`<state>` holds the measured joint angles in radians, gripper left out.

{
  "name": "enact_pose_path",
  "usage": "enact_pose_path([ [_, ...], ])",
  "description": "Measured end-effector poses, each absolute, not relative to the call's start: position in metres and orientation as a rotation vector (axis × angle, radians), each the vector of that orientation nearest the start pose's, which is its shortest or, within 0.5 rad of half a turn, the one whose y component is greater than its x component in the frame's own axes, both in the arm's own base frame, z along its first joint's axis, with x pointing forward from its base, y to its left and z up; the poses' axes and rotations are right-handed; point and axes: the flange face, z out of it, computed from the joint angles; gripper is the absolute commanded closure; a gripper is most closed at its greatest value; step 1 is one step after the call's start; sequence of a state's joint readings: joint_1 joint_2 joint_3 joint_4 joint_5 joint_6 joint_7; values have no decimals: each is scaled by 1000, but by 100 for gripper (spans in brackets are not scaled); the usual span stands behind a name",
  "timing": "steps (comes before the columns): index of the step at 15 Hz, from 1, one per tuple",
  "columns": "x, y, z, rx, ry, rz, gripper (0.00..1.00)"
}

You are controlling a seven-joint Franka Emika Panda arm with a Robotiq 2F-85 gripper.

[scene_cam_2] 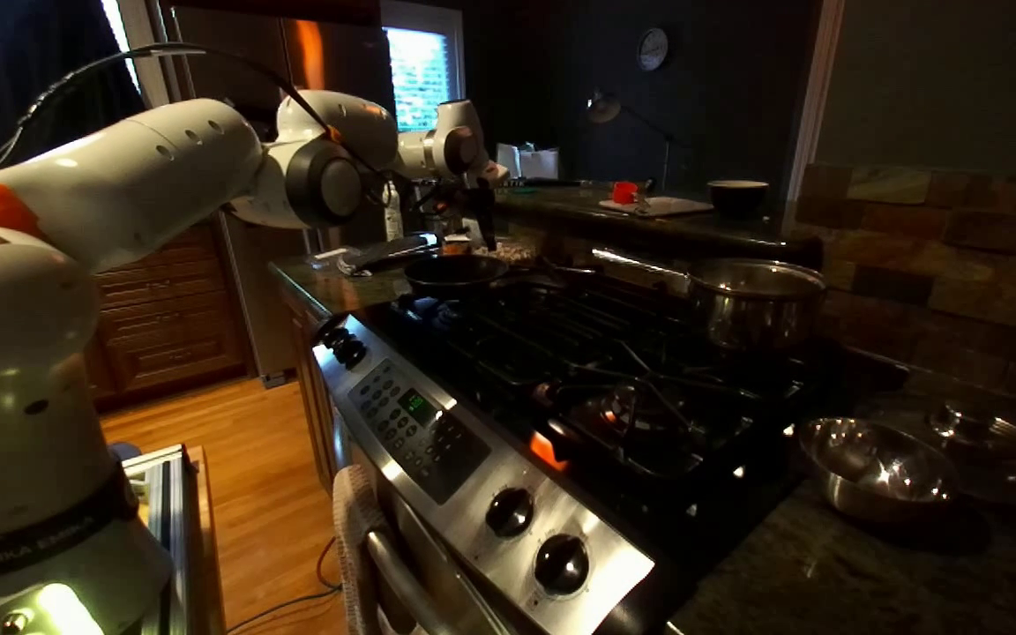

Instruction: Put the clear container on the counter.

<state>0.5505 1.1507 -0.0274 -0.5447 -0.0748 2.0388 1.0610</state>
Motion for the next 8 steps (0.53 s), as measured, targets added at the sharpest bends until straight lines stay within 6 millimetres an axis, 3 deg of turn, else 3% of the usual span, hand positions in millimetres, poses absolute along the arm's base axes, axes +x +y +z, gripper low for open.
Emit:
enact_pose_path([
  [4, 716, 421, 383, -2820, 570, -421, 99],
  [8, 707, 410, 433, -2836, 392, -342, 99],
])
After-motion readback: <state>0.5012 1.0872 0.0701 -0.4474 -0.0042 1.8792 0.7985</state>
